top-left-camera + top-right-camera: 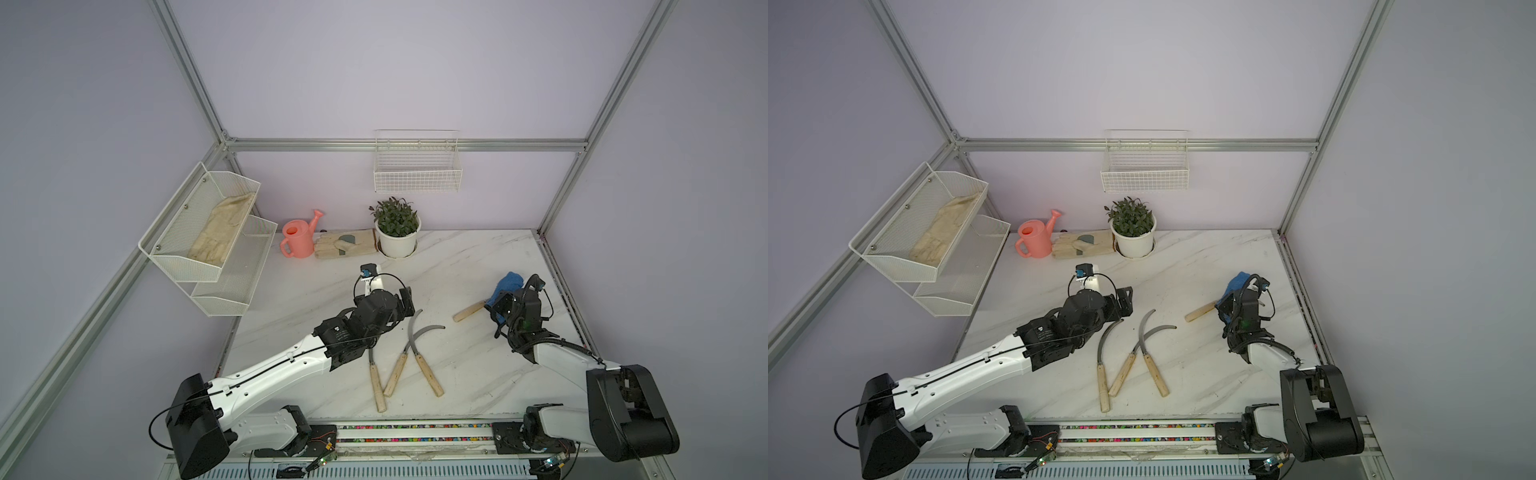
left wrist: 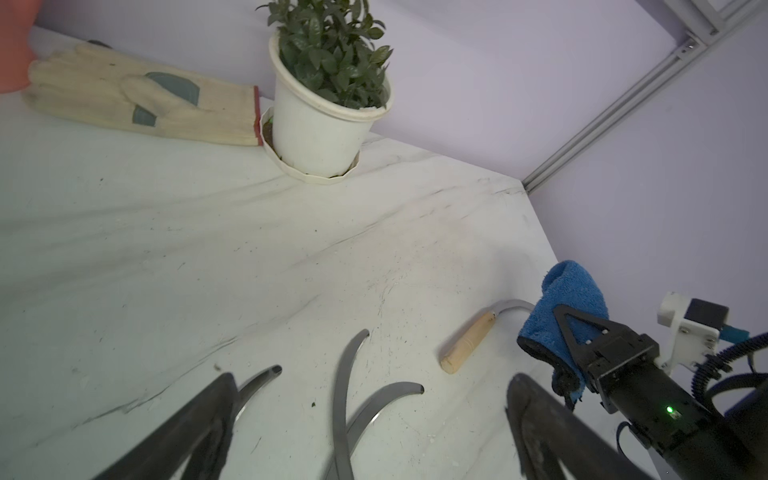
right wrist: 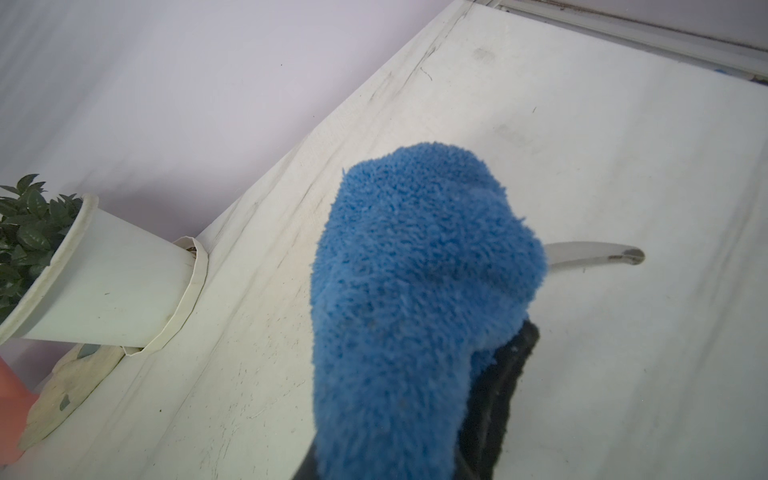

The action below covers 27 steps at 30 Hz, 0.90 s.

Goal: Wipe small sickles with rags
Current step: Pick up the small sickle from the center of the board.

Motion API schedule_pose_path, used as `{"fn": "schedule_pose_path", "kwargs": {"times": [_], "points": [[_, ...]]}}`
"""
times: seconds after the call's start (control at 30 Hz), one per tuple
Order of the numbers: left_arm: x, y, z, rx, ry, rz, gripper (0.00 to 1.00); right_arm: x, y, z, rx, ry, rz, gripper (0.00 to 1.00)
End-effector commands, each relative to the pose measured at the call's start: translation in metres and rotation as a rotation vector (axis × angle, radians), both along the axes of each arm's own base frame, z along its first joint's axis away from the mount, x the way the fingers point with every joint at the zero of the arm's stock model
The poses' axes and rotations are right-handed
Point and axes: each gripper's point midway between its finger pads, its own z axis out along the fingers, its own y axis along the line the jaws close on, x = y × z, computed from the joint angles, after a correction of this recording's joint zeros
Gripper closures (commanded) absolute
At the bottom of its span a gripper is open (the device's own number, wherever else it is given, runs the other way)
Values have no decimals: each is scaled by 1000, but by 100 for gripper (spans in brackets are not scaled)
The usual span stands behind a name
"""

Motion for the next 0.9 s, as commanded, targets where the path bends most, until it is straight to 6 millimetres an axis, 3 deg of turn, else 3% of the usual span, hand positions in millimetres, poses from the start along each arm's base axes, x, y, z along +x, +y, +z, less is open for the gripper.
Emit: {"fn": "schedule_pose_path", "kwargs": {"times": [0.0, 0.1, 0.23, 0.47, 0.6, 0.87], "points": [[-8, 14, 14, -60, 32, 30, 0, 1, -2, 12, 2, -53, -7, 100], [-16, 11, 5, -61, 64, -25, 0, 1, -2, 12, 0, -58, -8, 100], [-37, 25, -6, 70, 204, 82, 0, 3, 0, 11, 0, -53, 4, 100], [-86, -19, -61, 34, 356, 29, 0, 0, 1, 14, -7, -70, 20, 100], [-111, -52, -80, 47, 373, -13, 3, 5, 3, 14, -9, -61, 30, 100], [-147, -101, -135, 99, 492, -28, 3, 4, 3, 13, -7, -58, 26, 100]]}}
